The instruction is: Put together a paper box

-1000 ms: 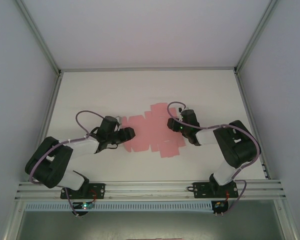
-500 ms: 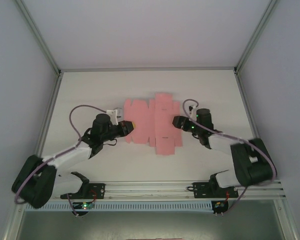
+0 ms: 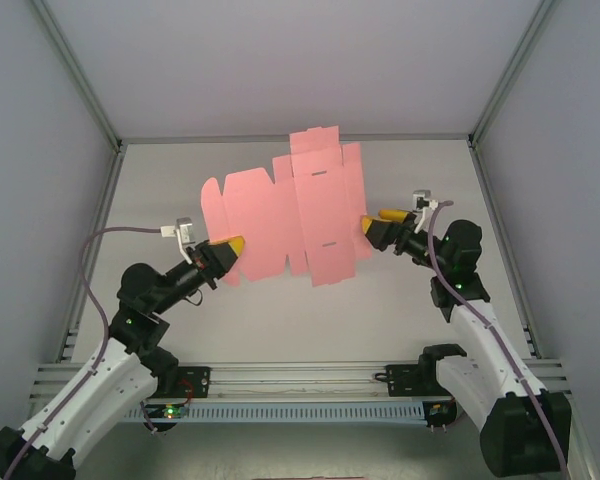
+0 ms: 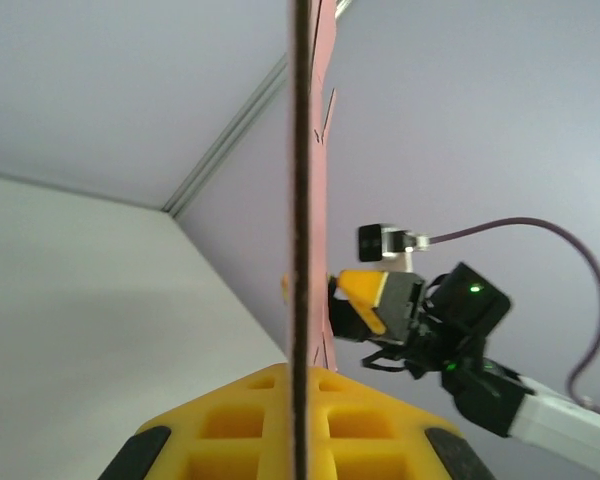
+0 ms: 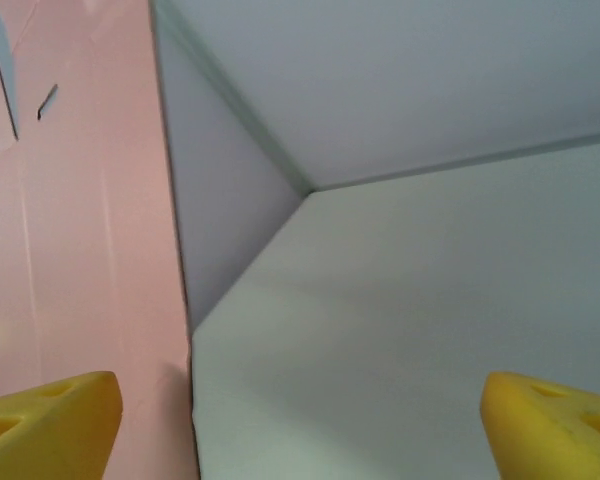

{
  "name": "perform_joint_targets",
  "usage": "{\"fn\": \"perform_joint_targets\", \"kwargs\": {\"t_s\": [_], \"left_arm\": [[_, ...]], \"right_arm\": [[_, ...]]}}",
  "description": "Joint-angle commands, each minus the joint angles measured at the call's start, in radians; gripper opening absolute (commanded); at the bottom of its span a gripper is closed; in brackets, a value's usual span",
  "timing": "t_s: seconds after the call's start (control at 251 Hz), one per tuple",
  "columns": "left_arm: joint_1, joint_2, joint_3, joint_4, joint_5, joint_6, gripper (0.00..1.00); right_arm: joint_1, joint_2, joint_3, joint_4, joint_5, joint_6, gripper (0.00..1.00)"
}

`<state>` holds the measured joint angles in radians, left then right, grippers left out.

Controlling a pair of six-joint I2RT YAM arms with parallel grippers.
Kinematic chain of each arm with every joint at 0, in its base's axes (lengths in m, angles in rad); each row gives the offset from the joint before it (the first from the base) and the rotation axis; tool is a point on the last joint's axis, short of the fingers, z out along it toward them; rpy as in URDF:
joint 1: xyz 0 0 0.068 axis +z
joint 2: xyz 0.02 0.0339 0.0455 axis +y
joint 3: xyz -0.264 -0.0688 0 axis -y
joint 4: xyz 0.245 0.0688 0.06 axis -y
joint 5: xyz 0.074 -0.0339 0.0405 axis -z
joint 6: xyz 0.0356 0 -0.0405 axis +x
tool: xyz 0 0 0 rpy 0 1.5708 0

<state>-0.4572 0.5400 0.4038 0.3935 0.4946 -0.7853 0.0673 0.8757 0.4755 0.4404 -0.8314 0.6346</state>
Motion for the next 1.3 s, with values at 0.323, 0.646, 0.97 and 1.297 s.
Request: {"fn": "perform_joint_targets", "kwargs": {"t_s": [0.323, 0.646, 0.97, 1.297], "left_arm": [[-0.005, 0.031, -0.026, 0.089, 0.019, -0.036, 0.0], [-0.005, -0.039, -0.042, -0.143, -0.155, 0.037, 0.06], [-0.005, -0.062, 0.113, -0.867, -0.676, 0.073, 1.0], [-0.006, 0.022, 0.165, -0.883, -0.706, 0.087, 1.0]], "right_arm": [[0.084, 0.178, 0.156, 0.235, -0.249, 0.237, 0.46], [0.097, 0.09, 0.247, -0.142, -0.132, -0.098, 0.0], [0.249, 0.226, 0.481, -0.907, 0.083, -0.717, 0.0], [0.285, 0.551, 0.722, -1.14, 0.459, -0.876, 0.0]]}}
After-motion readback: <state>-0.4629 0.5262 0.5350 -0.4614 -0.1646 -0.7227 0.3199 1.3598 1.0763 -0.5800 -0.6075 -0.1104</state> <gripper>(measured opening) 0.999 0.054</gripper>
